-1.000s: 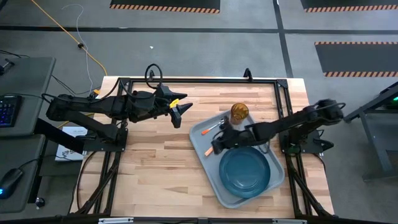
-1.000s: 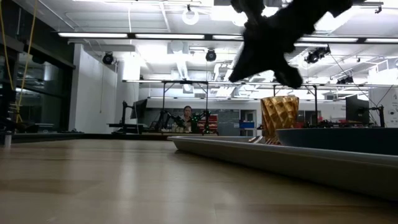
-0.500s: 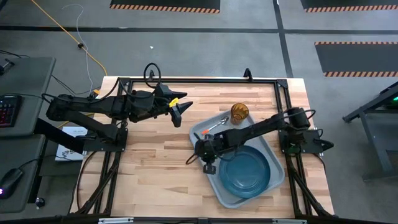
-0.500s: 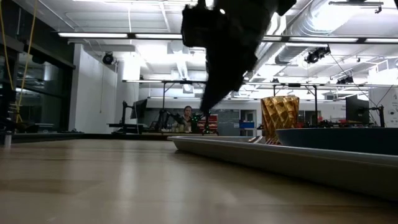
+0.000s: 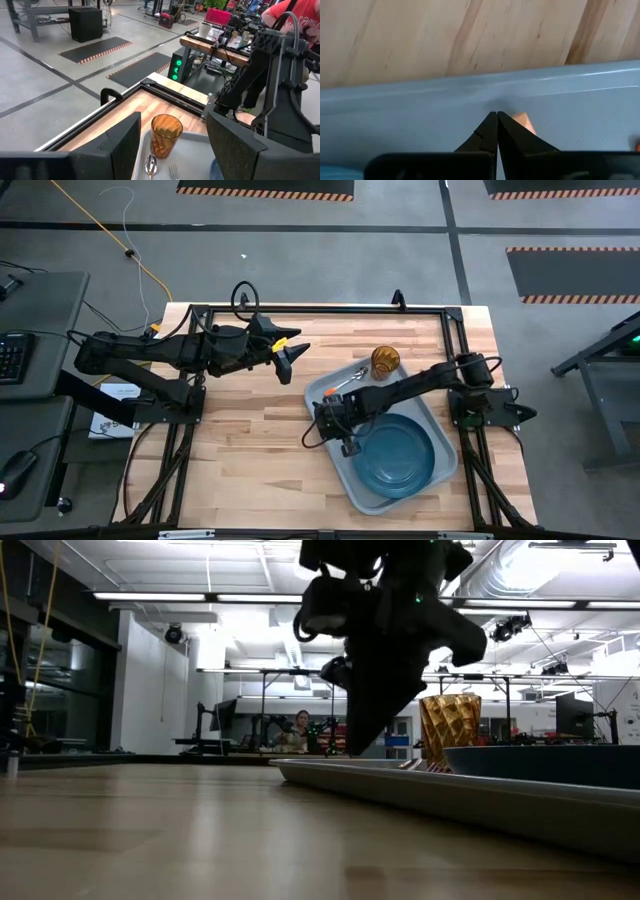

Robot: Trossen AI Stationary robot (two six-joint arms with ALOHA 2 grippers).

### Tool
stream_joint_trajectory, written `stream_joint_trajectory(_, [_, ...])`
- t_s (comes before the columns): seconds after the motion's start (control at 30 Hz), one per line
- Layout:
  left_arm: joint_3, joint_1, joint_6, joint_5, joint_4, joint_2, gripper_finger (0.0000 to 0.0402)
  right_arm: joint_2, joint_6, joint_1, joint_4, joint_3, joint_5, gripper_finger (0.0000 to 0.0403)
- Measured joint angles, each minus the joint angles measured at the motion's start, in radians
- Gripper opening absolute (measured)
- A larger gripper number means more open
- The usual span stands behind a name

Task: Pick and place plate/cup/fork/spoon on tray
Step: Put the light orange fork on the gray serving tray to the right of the orange spoon

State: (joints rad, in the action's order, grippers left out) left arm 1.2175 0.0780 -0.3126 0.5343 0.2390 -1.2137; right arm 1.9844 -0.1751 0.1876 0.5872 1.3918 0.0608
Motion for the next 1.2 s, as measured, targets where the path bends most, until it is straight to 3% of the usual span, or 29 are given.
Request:
stream_joint_trajectory(0.3, [0.0, 0.0, 0.0, 0.0, -0.004, 0.0, 0.0213, 0.043, -0.043, 0.0, 0.014, 0.0, 0.009, 0.0])
stream_joint_trajectory(0.77, [0.0, 0.0, 0.001, 0.001, -0.004, 0.0, 0.0213, 0.052, -0.036, -0.065, 0.009, 0.0, -0.117, 0.0])
stream_joint_trajectory(1.2, [0.0, 0.0, 0.001, 0.001, -0.004, 0.0, 0.0213, 0.052, -0.071, -0.137, 0.023, 0.0, -0.166, 0.0])
